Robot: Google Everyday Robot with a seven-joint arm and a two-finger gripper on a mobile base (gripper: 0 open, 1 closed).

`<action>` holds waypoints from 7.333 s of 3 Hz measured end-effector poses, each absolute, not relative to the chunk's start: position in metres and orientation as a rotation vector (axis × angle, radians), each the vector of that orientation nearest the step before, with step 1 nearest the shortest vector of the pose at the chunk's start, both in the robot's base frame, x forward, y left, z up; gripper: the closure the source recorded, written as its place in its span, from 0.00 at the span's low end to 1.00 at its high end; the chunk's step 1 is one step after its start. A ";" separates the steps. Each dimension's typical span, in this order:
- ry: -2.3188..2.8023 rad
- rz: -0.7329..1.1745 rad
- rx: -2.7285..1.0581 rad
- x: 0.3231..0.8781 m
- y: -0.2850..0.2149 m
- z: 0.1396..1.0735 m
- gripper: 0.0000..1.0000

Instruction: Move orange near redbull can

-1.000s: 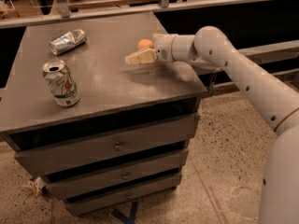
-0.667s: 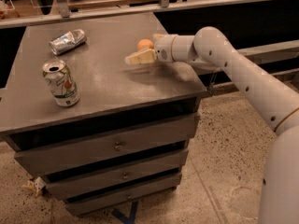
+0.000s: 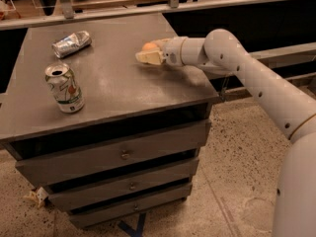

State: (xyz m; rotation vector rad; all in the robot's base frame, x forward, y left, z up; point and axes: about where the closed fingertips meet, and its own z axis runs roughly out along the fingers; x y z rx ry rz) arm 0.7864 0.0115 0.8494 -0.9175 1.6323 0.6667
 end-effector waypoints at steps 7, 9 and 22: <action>1.423 0.867 -1.172 0.794 0.133 0.923 1.00; 1.443 0.772 -1.263 0.785 0.167 0.912 1.00; 1.681 0.607 -1.195 0.800 0.239 0.849 0.00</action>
Offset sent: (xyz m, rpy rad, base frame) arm 0.0021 0.0114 0.0149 0.0441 -0.0511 0.0359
